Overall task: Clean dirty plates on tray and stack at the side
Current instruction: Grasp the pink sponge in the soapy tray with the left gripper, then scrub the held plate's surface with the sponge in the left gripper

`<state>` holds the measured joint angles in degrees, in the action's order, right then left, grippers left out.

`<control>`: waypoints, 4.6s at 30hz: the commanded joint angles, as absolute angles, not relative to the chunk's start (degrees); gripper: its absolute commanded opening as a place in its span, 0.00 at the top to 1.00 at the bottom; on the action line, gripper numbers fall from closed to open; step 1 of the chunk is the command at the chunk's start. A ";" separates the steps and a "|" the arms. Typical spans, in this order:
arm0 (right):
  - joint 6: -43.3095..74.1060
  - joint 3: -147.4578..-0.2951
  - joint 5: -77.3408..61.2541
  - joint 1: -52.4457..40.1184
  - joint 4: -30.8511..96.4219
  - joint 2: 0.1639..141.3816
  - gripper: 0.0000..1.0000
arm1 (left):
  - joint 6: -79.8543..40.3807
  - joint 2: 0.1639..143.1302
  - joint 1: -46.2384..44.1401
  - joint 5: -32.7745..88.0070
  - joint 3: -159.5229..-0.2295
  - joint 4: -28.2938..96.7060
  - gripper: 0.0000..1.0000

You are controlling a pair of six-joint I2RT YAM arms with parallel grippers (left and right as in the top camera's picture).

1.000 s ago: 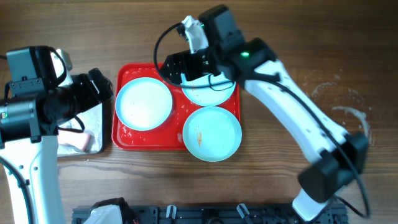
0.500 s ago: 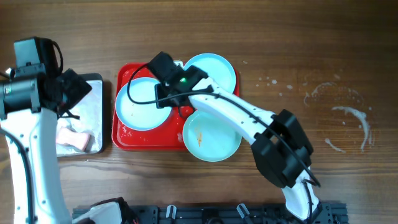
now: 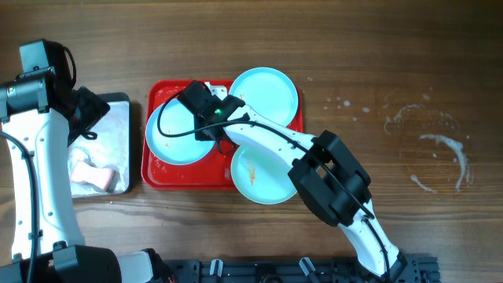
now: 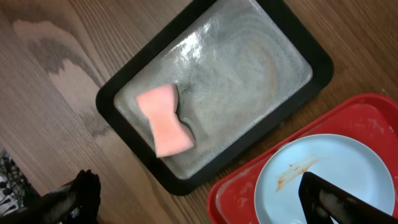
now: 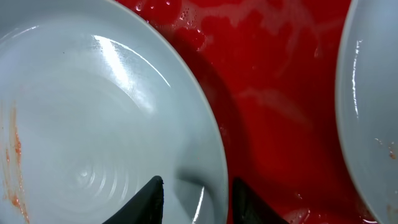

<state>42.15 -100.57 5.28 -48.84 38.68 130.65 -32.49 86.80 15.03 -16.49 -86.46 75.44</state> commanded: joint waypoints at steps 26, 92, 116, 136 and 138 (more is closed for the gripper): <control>40.58 -101.56 8.54 -48.90 41.34 133.67 0.96 | -44.07 87.88 20.12 -15.94 -63.26 62.39 0.06; 37.52 -101.56 8.54 -48.90 41.63 133.67 0.89 | -13.34 83.57 10.07 -1.91 -51.77 31.40 0.96; 37.19 -101.56 5.67 -48.88 40.53 133.67 0.96 | -15.42 102.56 -0.54 -1.32 -51.66 23.64 0.96; 43.88 -91.85 -31.16 -42.87 29.85 133.67 0.96 | -23.00 104.97 -0.49 0.64 -51.66 23.53 0.96; 43.59 -91.85 -31.16 -42.87 29.85 133.67 0.96 | -23.00 104.97 -0.49 0.64 -51.66 23.33 0.96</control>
<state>42.72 -94.41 -23.75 -39.81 29.30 131.24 -21.78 100.36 -0.05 -1.80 -53.65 23.24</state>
